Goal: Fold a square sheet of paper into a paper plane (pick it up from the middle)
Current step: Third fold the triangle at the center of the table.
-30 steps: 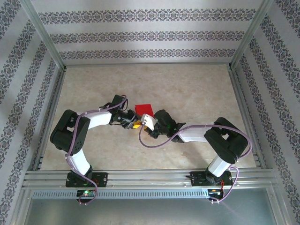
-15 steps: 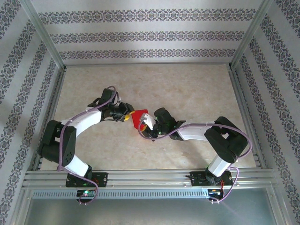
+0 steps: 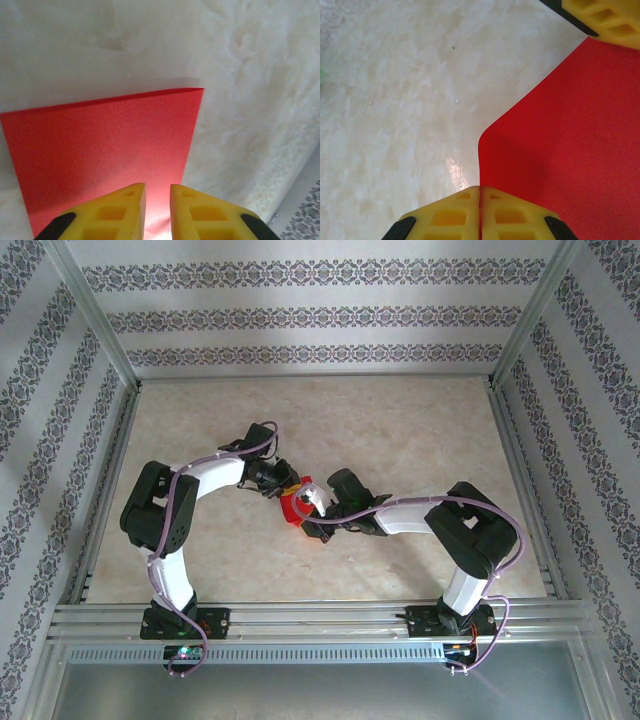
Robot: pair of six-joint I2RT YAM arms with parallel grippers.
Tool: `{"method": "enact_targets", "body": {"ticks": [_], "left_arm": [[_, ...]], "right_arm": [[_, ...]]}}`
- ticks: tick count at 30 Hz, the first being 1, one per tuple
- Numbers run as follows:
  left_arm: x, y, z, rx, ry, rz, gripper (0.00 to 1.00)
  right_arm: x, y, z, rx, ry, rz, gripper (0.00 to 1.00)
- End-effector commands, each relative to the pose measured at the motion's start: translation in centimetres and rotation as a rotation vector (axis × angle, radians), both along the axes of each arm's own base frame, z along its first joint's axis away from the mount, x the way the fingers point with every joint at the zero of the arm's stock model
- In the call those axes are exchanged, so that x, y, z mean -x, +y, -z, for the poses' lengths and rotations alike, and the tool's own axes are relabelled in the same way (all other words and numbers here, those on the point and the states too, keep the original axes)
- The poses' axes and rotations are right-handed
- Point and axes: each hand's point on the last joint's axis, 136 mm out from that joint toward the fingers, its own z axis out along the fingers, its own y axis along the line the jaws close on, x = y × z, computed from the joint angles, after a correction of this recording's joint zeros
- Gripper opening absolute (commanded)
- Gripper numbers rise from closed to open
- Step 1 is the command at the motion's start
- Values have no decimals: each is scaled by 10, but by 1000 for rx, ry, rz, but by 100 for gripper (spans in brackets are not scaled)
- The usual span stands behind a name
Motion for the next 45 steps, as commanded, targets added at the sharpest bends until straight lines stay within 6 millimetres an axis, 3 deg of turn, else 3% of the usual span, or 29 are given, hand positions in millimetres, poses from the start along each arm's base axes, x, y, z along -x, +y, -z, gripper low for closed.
{"method": "enact_targets", "body": {"ticks": [1,18,45], "left_arm": [[14,4,15,-88,52,60,17],[29,14,47,-213,129,156,6],[29,8,48,-184,131,189,5]], "right_arm": [[-3,5,-5,-34,52,1,8],[-28,-9,1,-3,276,168,9],[-41,-20,20,141,308,250,12]]}}
